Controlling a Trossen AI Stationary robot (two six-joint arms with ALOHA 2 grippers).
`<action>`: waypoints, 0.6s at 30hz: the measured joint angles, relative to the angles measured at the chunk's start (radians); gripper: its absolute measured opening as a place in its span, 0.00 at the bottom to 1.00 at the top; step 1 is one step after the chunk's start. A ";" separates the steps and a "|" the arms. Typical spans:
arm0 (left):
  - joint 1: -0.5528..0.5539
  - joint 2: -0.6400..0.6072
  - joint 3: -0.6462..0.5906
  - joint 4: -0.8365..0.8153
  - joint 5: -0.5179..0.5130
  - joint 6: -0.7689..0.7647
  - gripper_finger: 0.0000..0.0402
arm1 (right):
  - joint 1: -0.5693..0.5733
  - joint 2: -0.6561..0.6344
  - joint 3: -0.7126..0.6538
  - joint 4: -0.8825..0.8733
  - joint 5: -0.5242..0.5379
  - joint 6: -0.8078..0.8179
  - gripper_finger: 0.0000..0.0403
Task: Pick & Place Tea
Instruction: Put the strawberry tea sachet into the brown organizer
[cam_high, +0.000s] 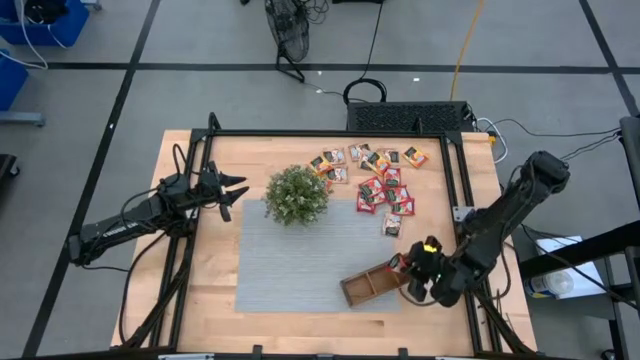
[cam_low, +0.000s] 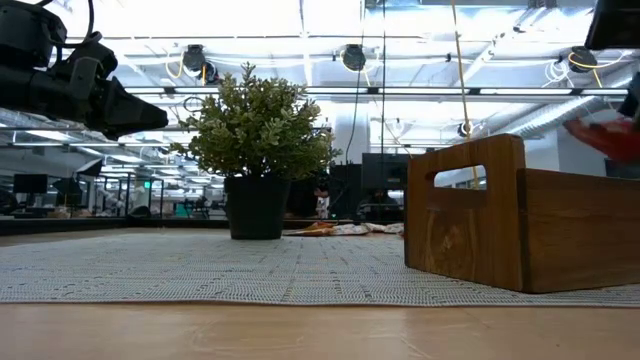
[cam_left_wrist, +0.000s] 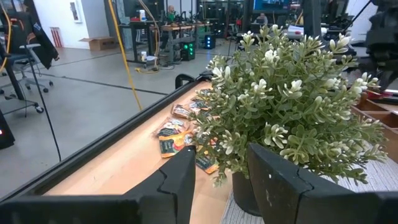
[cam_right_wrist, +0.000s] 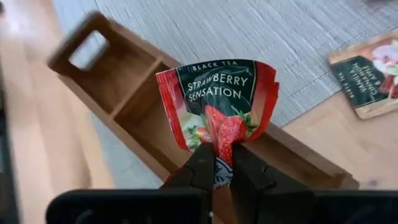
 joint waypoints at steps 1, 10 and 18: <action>0.000 0.000 0.000 0.000 0.000 0.000 0.37 | 0.001 0.017 0.000 0.000 0.000 0.000 0.05; 0.000 0.000 0.000 0.000 0.000 0.000 0.37 | 0.000 0.117 0.000 -0.009 0.000 -0.003 0.05; 0.000 0.000 0.000 0.000 0.000 0.000 0.37 | 0.000 0.118 0.000 -0.008 -0.002 -0.021 0.15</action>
